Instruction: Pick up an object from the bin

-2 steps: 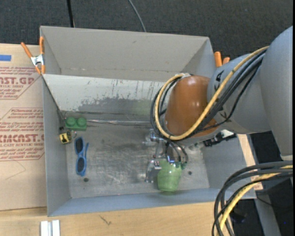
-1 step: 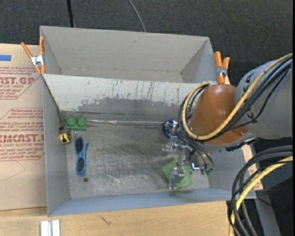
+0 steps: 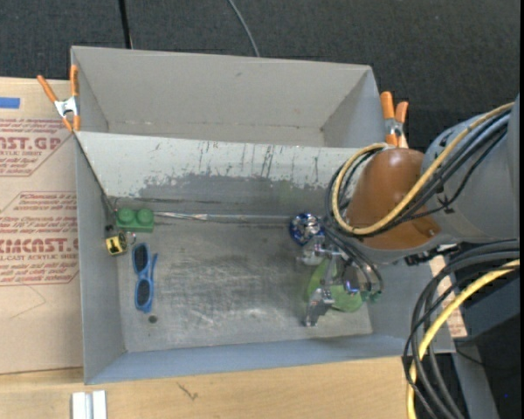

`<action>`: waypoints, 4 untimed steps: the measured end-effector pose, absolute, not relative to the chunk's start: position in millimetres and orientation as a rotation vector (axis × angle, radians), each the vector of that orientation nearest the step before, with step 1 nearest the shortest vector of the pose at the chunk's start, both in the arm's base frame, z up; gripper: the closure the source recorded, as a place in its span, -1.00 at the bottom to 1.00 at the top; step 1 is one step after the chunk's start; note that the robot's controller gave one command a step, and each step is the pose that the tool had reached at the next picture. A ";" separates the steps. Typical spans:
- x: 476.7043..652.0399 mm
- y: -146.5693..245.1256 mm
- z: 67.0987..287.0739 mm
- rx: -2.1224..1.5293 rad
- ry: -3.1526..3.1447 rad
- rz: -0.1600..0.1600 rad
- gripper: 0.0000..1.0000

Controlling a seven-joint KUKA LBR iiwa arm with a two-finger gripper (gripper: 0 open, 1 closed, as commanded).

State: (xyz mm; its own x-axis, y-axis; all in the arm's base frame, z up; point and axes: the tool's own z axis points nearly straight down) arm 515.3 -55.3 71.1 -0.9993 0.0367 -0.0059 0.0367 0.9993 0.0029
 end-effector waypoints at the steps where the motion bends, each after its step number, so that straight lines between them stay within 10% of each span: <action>1: 514.9 -55.1 73.7 0.054 3.139 0.003 1.00; 2: 509.2 -94.2 194.2 -0.184 3.128 -0.005 1.00; 3: 495.7 -98.7 259.7 -0.124 3.130 -0.003 1.00; 4: 532.6 -107.6 117.4 -0.363 3.124 0.003 1.00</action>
Offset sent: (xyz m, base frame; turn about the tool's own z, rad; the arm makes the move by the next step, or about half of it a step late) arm 0.0000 0.0000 0.0000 0.0000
